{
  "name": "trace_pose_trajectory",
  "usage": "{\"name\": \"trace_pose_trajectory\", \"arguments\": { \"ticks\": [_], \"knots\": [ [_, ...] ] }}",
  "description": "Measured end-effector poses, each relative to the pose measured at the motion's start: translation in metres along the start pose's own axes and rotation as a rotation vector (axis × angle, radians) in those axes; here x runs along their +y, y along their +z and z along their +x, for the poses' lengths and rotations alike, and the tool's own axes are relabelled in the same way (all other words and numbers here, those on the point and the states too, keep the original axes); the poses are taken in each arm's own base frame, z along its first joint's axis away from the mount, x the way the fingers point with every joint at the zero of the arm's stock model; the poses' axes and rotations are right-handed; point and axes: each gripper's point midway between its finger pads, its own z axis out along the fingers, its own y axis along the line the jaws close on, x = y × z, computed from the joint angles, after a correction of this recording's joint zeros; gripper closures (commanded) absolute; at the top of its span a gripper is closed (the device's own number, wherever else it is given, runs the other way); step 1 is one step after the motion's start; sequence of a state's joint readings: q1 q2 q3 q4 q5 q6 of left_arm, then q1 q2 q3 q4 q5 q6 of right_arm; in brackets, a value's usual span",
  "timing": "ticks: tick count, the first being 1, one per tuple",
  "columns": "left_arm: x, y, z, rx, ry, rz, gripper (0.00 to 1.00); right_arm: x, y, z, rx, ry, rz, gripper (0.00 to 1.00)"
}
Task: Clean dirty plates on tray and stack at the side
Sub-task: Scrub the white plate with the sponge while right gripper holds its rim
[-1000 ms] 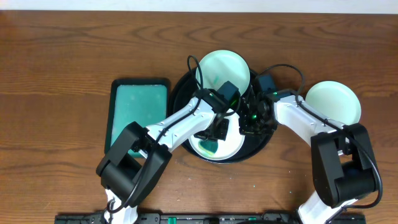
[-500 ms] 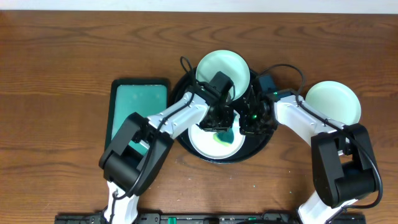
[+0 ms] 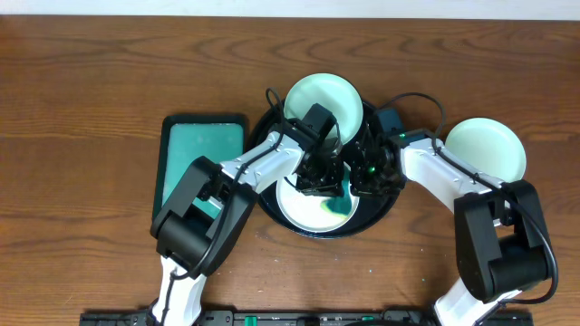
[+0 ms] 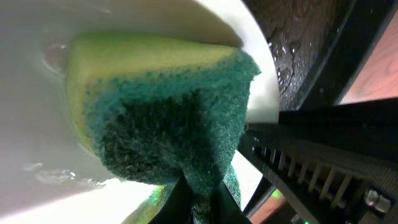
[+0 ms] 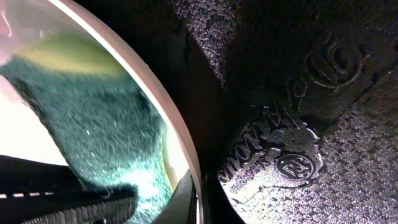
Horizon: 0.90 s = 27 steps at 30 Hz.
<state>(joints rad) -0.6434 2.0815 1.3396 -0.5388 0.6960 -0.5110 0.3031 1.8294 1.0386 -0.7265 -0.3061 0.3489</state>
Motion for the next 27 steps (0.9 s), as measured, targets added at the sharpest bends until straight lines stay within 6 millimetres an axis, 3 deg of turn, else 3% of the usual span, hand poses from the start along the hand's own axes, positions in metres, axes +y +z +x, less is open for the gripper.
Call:
{"name": "trace_pose_trajectory", "arguments": {
  "ticks": [5, 12, 18, 21, 27],
  "knots": [
    [0.009, -0.003, 0.007, 0.012, -0.017, -0.101, 0.92, 0.0, 0.0, 0.0, -0.001, 0.0, -0.001, 0.99],
    [0.045, -0.028, 0.011, -0.08, -0.037, -0.414, 0.93, 0.0, 0.0, 0.0, -0.001, 0.0, -0.001, 0.99],
    [0.093, -0.068, 0.004, -0.126, -0.124, -0.625, 0.93, 0.001, 0.0, 0.0, 0.0, 0.0, -0.003, 0.99],
    [0.107, -0.085, -0.005, -0.163, -0.148, -0.684, 0.93, 0.004, 0.001, 0.002, 0.009, -0.004, -0.015, 0.99],
    [0.109, -0.088, -0.012, -0.186, -0.165, -0.68, 0.93, 0.007, 0.002, 0.004, 0.014, -0.002, -0.027, 0.99]
  ]
}}
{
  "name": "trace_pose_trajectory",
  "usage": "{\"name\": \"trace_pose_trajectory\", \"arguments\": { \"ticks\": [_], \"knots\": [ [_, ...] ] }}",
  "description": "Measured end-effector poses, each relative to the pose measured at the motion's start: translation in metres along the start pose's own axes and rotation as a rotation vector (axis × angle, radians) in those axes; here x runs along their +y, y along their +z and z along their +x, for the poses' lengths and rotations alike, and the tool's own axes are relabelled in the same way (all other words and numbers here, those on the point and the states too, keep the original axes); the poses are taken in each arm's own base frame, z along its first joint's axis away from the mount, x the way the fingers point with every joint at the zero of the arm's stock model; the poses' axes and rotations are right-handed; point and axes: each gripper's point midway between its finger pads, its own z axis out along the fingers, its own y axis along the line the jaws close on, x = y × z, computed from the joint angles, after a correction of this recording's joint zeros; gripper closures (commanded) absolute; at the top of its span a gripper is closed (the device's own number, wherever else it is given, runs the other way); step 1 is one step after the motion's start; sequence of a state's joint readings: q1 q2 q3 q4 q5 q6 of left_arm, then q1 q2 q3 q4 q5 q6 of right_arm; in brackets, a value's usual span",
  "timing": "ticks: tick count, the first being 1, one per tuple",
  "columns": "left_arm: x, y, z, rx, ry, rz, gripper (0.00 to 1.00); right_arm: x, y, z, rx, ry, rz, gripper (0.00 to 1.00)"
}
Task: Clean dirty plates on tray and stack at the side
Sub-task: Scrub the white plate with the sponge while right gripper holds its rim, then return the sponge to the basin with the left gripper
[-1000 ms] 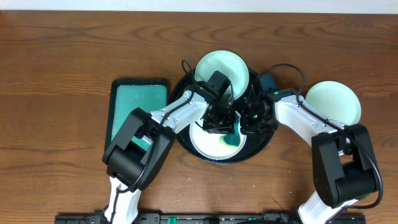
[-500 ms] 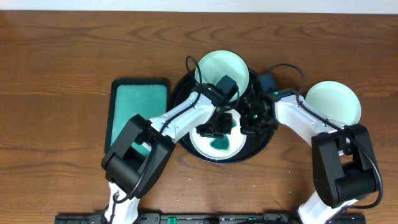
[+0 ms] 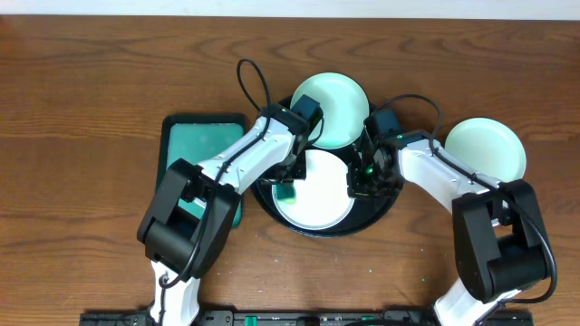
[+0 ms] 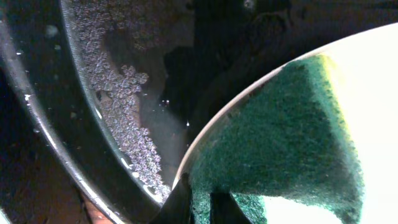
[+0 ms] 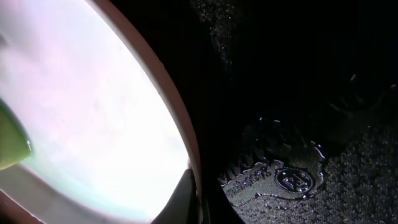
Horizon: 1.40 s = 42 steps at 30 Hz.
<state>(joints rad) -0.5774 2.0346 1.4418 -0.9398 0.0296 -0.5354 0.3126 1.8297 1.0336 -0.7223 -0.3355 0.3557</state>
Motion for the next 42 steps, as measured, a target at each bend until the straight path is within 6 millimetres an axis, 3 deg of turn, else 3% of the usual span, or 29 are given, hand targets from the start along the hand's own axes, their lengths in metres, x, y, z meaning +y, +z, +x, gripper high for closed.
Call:
{"name": "trace_pose_trajectory", "arguments": {
  "ticks": [3, 9, 13, 19, 24, 35, 42],
  "knots": [
    [-0.014, 0.002, -0.001, 0.019, -0.008, 0.101, 0.93, 0.0, 0.0, 0.0, 0.0, 0.0, 0.0, 0.99],
    [-0.07, 0.0, 0.002, 0.023, 0.05, 0.363, 0.93, 0.0, 0.0, 0.0, 0.0, 0.001, 0.001, 0.99],
    [-0.107, -0.002, 0.02, 0.042, 0.133, 0.451, 0.93, -0.001, 0.0, 0.0, 0.0, 0.001, 0.003, 0.99],
    [-0.121, -0.004, 0.04, 0.116, 0.176, 0.51, 0.93, -0.001, 0.0, 0.0, 0.0, 0.002, 0.006, 0.99],
    [-0.112, -0.003, 0.047, 0.152, 0.168, 0.47, 0.93, -0.002, 0.0, 0.001, 0.003, 0.003, 0.007, 0.99],
    [-0.019, 0.001, 0.026, -0.029, 0.117, -0.071, 0.93, -0.001, 0.0, 0.001, 0.003, 0.003, 0.007, 0.99],
    [-0.003, -0.008, 0.014, -0.078, 0.115, -0.174, 0.93, -0.001, 0.0, 0.001, 0.004, 0.003, 0.007, 0.99]
  ]
}}
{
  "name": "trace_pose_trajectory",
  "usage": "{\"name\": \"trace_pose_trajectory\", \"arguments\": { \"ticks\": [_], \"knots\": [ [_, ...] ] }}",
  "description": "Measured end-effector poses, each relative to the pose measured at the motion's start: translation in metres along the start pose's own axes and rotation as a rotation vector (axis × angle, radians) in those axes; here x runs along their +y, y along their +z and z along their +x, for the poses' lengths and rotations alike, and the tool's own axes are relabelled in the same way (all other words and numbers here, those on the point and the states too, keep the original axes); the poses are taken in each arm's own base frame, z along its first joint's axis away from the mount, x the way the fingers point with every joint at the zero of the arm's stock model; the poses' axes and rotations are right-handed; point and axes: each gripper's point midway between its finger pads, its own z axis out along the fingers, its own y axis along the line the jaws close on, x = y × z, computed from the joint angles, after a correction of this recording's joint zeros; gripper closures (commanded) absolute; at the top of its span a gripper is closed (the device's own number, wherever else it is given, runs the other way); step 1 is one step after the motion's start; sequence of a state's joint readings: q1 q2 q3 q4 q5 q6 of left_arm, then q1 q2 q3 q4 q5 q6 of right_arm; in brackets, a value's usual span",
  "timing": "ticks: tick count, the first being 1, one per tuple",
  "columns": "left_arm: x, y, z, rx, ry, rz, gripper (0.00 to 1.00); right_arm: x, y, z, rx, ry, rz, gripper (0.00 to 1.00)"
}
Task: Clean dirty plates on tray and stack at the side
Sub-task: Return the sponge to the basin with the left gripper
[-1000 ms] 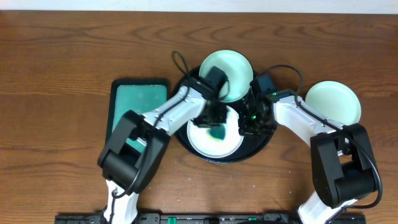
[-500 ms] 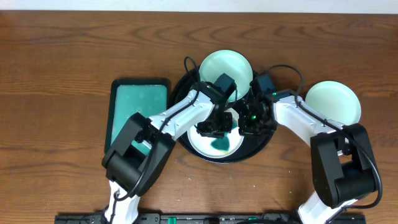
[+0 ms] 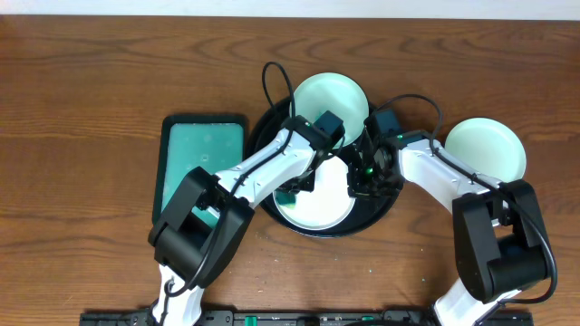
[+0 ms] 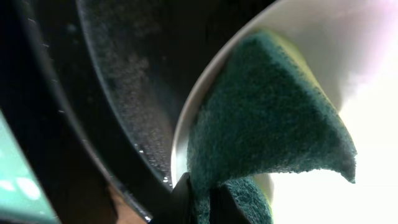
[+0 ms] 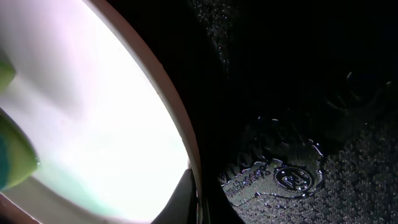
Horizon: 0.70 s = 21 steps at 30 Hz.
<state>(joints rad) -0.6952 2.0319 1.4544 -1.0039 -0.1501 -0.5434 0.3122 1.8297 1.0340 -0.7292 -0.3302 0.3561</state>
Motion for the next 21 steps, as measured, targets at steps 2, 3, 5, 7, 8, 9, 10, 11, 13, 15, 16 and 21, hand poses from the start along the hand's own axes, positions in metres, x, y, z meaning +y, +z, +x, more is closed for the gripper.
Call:
{"name": "trace_pose_trajectory", "arguments": {
  "ticks": [2, 3, 5, 7, 8, 9, 10, 11, 13, 15, 16, 21],
  "knots": [
    [0.001, -0.005, -0.003, -0.002, 0.0, -0.008, 0.93, 0.0, 0.0, 0.0, 0.0, 0.0, 0.0, 0.99],
    [0.002, -0.009, -0.004, -0.002, 0.0, -0.009, 0.93, 0.0, 0.0, 0.0, 0.0, 0.0, 0.0, 0.99],
    [0.004, -0.02, -0.009, -0.006, -0.008, -0.005, 0.93, 0.0, 0.0, 0.0, 0.0, 0.0, 0.0, 0.99],
    [0.006, -0.033, -0.016, -0.021, -0.027, 0.023, 0.93, 0.0, 0.0, 0.0, 0.001, 0.0, 0.001, 0.99],
    [0.007, -0.041, -0.019, -0.032, -0.04, 0.048, 0.93, 0.0, 0.0, 0.0, 0.002, 0.001, 0.001, 0.99],
    [0.009, -0.049, -0.021, -0.043, -0.049, 0.074, 0.93, 0.0, 0.0, 0.0, 0.002, 0.001, 0.001, 0.99],
    [0.014, -0.062, -0.022, -0.056, -0.061, 0.102, 0.93, 0.0, 0.0, 0.0, 0.002, 0.001, 0.001, 0.99],
    [0.023, -0.078, -0.021, -0.073, -0.073, 0.125, 0.93, 0.0, 0.0, 0.001, 0.002, 0.001, 0.001, 0.99],
    [0.051, -0.108, -0.018, -0.113, -0.118, 0.149, 0.93, 0.0, 0.0, 0.001, 0.003, 0.001, 0.001, 0.99],
    [0.083, -0.12, -0.016, -0.127, -0.173, 0.119, 0.93, 0.0, 0.0, 0.001, 0.002, 0.001, 0.001, 0.99],
    [0.099, -0.121, -0.016, -0.127, -0.203, 0.094, 0.93, 0.0, 0.0, 0.001, 0.002, 0.001, 0.001, 0.99],
    [0.163, -0.073, -0.021, -0.089, -0.366, 0.003, 0.93, 0.0, 0.0, 0.001, 0.002, 0.001, 0.001, 0.99]
  ]
}}
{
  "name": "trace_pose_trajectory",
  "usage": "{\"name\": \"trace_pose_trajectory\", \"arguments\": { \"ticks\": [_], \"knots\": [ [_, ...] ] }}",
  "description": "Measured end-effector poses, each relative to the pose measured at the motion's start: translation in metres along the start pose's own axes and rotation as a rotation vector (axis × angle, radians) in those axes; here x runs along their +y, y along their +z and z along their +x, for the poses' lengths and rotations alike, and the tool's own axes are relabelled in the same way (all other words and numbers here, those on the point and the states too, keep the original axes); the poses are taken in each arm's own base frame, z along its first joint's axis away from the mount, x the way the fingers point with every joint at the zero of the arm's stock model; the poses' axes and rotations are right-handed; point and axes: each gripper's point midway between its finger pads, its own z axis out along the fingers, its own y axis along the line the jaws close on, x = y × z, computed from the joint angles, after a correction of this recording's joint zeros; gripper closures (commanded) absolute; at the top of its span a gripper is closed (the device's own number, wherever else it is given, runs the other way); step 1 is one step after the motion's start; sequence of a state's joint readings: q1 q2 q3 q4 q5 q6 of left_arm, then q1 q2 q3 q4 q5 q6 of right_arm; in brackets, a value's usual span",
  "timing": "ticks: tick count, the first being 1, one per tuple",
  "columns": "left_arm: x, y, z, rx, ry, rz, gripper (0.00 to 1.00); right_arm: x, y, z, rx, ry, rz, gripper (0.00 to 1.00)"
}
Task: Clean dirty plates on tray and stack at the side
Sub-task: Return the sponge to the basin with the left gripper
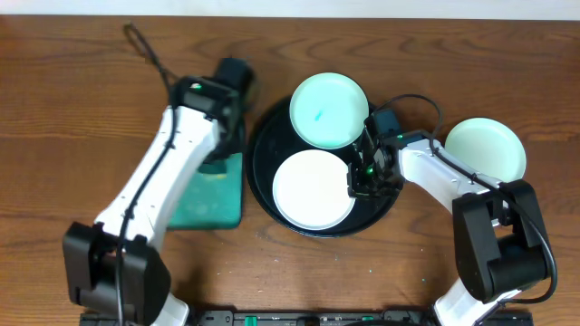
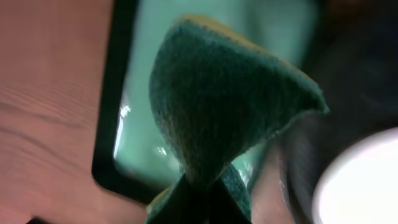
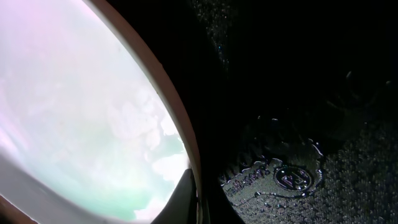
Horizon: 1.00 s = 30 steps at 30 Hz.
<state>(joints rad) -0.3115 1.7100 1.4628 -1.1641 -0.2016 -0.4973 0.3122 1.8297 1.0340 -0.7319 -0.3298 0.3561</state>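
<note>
A white plate [image 1: 308,190] lies in the round black tray [image 1: 272,136]. My right gripper [image 1: 361,181] is shut on that plate's right rim [image 3: 177,118], one finger [image 3: 180,196] resting over the edge. A mint plate [image 1: 328,110] with a small green smear sits at the back of the tray. Another mint plate [image 1: 485,149] rests on the table to the right. My left gripper [image 1: 217,163] hangs over the rectangular green dish [image 1: 204,204], shut on a green and yellow sponge [image 2: 230,99].
The black tray's wet textured floor [image 3: 298,93] fills the right wrist view. The wooden table [image 1: 91,109] stretches left of the green dish [image 2: 205,37]. A black cable [image 1: 145,45] loops behind the left arm.
My left gripper has left the white plate and now holds the sponge over the green dish to the left. The right gripper has not moved from the rim.
The sponge was on the white plate's right part, beside the right gripper holding the rim. Then it was at the plate's left edge, and later further in on the left part. Now the sponge is off the plate, over the green dish.
</note>
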Motion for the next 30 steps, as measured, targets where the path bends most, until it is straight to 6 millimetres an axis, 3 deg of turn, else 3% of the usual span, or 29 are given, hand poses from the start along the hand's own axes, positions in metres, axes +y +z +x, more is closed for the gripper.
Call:
{"name": "trace_pose_trajectory", "arguments": {
  "ticks": [2, 4, 6, 8, 10, 11, 14, 16, 21, 26, 30],
  "knots": [
    [0.014, 0.036, 0.004, 0.037, -0.045, -0.012, 0.92, 0.0, 0.0, 0.0, 0.0, 0.0, 0.0, 0.99],
    [0.022, 0.07, 0.017, 0.101, -0.072, 0.013, 0.79, 0.0, 0.0, 0.0, 0.0, 0.0, 0.0, 0.99],
    [0.028, 0.092, 0.033, 0.177, -0.1, 0.052, 0.7, 0.0, 0.0, 0.0, 0.0, 0.0, 0.0, 0.99],
    [0.033, 0.097, 0.04, 0.22, -0.127, 0.082, 0.6, 0.0, 0.0, 0.0, 0.0, 0.0, 0.0, 0.98],
    [0.035, 0.097, 0.038, 0.226, -0.146, 0.109, 0.46, 0.0, 0.0, 0.0, -0.001, 0.0, 0.0, 0.87],
    [0.036, 0.096, 0.038, 0.23, -0.148, 0.118, 0.45, 0.0, 0.0, 0.0, -0.002, 0.001, 0.003, 0.82],
    [0.035, 0.087, 0.039, 0.232, -0.147, 0.142, 0.43, 0.002, 0.0, -0.002, -0.007, -0.008, -0.008, 0.83],
    [0.037, 0.074, 0.039, 0.209, -0.15, 0.161, 0.42, 0.002, 0.0, -0.003, -0.011, -0.011, -0.009, 0.98],
    [0.044, 0.028, 0.033, 0.09, -0.163, 0.22, 0.26, 0.003, 0.0, -0.007, -0.028, -0.017, -0.015, 0.99],
    [0.056, -0.023, 0.033, -0.062, -0.173, 0.285, 0.23, 0.003, 0.0, -0.006, -0.028, -0.019, -0.013, 0.99],
    [0.061, -0.044, 0.034, -0.136, -0.183, 0.318, 0.18, 0.001, -0.004, -0.004, -0.041, -0.04, 0.044, 0.99]
  ]
}}
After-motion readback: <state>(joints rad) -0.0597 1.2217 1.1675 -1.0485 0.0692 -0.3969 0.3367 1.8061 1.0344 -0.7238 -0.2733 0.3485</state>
